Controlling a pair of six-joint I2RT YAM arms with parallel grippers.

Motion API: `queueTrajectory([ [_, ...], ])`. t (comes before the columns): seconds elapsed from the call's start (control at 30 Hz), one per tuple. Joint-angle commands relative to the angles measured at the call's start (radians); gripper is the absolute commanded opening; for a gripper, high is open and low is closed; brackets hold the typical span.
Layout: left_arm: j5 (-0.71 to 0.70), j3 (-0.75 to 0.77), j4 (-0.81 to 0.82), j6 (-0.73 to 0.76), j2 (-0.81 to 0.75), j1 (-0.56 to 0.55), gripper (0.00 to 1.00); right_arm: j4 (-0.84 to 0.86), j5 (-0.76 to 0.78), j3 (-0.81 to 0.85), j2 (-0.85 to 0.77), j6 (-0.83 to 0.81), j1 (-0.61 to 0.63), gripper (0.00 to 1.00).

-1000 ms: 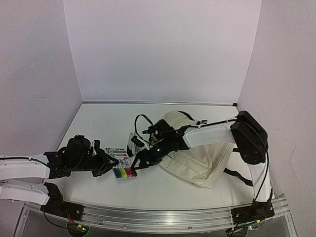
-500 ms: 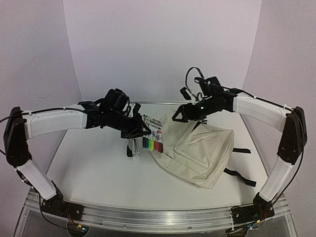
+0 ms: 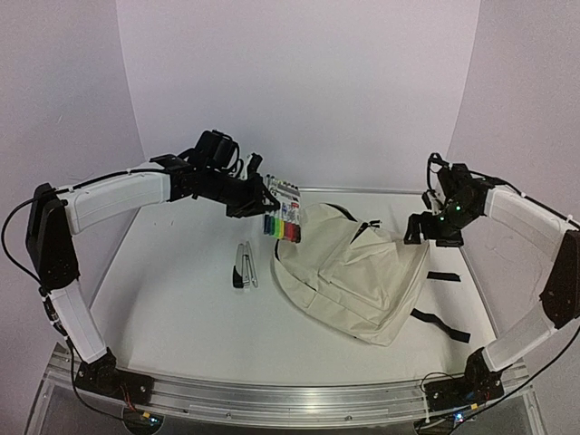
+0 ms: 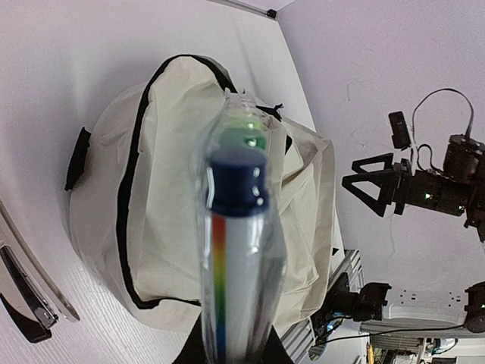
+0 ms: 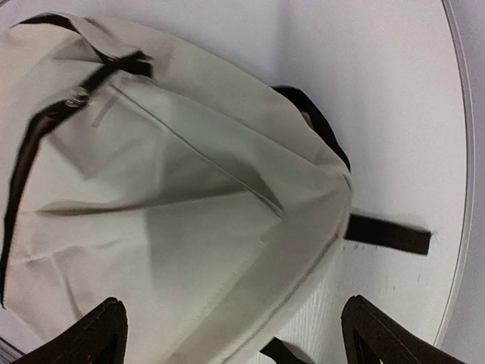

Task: Pack the student bag
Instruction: Pick up the stationery from the center of the board, then adjust the student bag at the center of the board.

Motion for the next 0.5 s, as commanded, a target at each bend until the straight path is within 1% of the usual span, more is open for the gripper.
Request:
queueTrajectory([
  [0.0,0.011,0.055,-0.009,0.038,0.013,-0.006,0.0,-0.083,-0.177,-0.082,-0.029,0.116,-0.025,0.98],
  [0.1,0.004,0.057,-0.011,0.038,0.012,-0.004,0.0,-0.045,-0.314,-0.125,-0.024,0.189,-0.026,0.98],
  [0.17,-0.004,0.052,-0.006,0.031,0.005,-0.002,0.0,-0.01,-0.369,-0.147,-0.006,0.212,-0.025,0.97],
  [0.23,-0.011,0.042,-0.001,0.024,-0.004,0.001,0.0,0.014,-0.375,-0.152,0.026,0.19,-0.025,0.88],
  [0.3,-0.015,0.029,0.005,0.017,-0.012,0.003,0.0,0.016,-0.29,-0.14,0.061,0.111,-0.025,0.69],
  [0.33,-0.017,0.024,0.007,0.014,-0.016,0.004,0.0,0.012,-0.232,-0.135,0.082,0.094,-0.032,0.58],
  [0.4,-0.019,0.017,0.008,0.012,-0.022,0.007,0.0,0.0,-0.214,-0.123,0.129,0.079,-0.065,0.31],
  [0.43,-0.021,0.017,0.005,0.013,-0.024,0.008,0.0,-0.002,-0.205,-0.102,0.143,0.061,-0.069,0.2],
  [0.47,-0.024,0.017,0.002,0.013,-0.027,0.009,0.0,-0.002,-0.193,-0.076,0.153,0.033,-0.07,0.11],
])
